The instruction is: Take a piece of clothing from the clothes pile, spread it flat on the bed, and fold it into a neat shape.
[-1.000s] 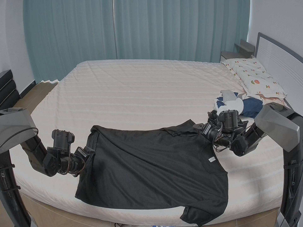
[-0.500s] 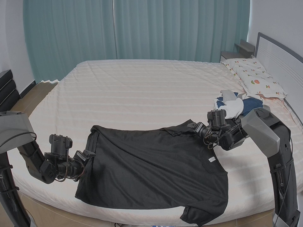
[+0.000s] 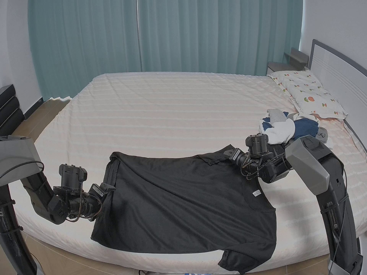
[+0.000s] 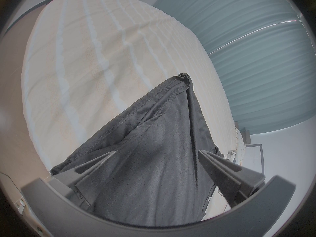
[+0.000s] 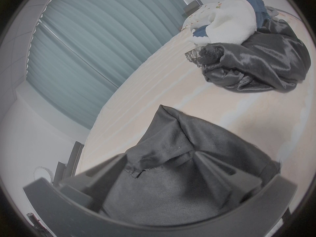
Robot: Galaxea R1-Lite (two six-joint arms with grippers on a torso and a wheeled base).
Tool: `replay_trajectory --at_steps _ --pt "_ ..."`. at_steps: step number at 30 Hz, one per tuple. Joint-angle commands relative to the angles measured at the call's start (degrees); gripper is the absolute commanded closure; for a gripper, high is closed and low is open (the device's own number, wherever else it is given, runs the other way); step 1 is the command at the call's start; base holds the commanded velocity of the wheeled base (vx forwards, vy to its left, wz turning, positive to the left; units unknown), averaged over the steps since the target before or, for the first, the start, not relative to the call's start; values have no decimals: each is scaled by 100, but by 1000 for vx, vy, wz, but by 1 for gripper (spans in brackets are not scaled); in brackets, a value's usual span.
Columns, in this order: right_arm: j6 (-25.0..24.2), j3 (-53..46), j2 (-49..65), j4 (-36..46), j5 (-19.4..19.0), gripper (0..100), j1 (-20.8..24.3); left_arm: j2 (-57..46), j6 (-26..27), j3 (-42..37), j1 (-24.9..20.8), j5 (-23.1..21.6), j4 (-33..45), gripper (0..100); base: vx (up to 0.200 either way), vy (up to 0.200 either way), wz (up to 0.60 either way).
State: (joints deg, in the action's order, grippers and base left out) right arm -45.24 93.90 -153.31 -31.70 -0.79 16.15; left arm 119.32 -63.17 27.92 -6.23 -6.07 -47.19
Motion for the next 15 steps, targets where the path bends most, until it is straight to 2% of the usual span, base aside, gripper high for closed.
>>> replay_trajectory --at_steps 1,5,10,15 --pt "50 172 -138 -38 53 100 11 12 -2 -14 -1 1 -1 0 0 0 0" --pt "85 286 -138 -56 70 100 -16 12 -2 -14 8 1 -1 0 0 0 0" --pt "68 928 -173 -100 106 100 -165 12 -2 -23 -1 9 -1 0 0 0 0" --pt "85 2069 -498 -320 501 100 -297 12 -2 -23 8 18 -1 0 0 0 0"
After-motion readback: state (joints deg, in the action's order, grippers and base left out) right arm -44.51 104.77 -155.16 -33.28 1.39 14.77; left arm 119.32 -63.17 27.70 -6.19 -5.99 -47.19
